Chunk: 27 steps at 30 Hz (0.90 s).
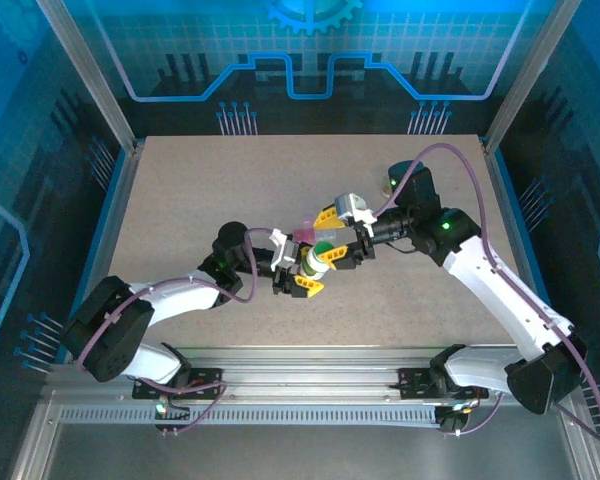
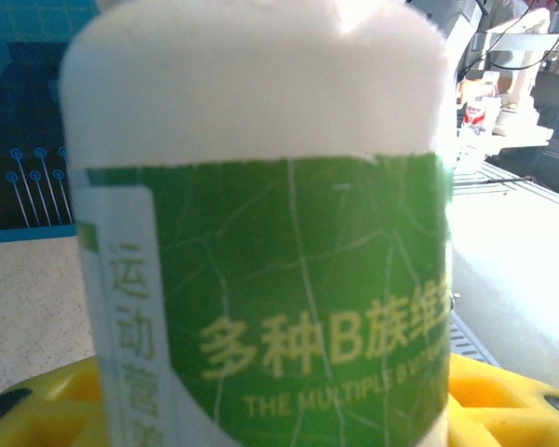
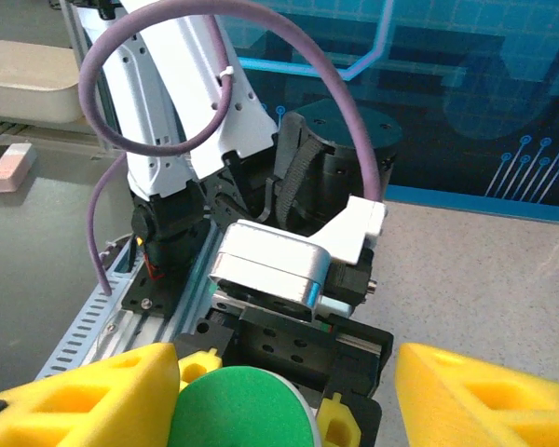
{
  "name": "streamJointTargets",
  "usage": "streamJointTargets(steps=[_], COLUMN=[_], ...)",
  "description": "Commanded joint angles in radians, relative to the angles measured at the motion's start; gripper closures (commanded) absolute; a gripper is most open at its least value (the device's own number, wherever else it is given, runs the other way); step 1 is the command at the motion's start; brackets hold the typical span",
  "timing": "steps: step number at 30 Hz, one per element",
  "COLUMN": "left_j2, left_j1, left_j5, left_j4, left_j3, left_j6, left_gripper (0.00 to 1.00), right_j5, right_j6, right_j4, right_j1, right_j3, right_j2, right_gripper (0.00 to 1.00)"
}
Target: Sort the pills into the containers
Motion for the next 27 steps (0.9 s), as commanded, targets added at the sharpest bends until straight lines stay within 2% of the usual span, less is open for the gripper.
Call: streamJointTargets(steps=[1, 11, 17, 22, 27], left_j2=[-0.001, 0.001, 0.011, 0.007, -0.024], left_j1=[0.010, 0.027, 0.026, 0.025, 0.022], left_j5=[0.039, 0.037, 0.044, 0.052, 0.029], left_j4=[0.034, 0.016, 0.007, -0.067, -0.273], left_j3=[0.040, 0.044, 0.044, 0.059, 0.089], left_j6=[0.026, 0.036, 0.046, 0.084, 0.213], left_gripper=[1.00, 1.00, 1.00, 1.00, 1.00], right_j5=[-0.034, -0.009, -0.020, -0.019, -0.017], right_j6=[-0.063, -0.115, -0.093, -0.081, -0.061], right_j4=[-0.092, -0.160, -0.136, -0.139, -0.169], right_j1=[-0.010, -0.009, -0.006, -0.003, 0.005], right_j3=[0.029, 0.049, 0.050, 0.064, 0.087], right_j2=[0.022, 0.040, 0.042, 0.052, 0.064], right_gripper=[0.36, 0.33, 0.43, 0.50, 0.67])
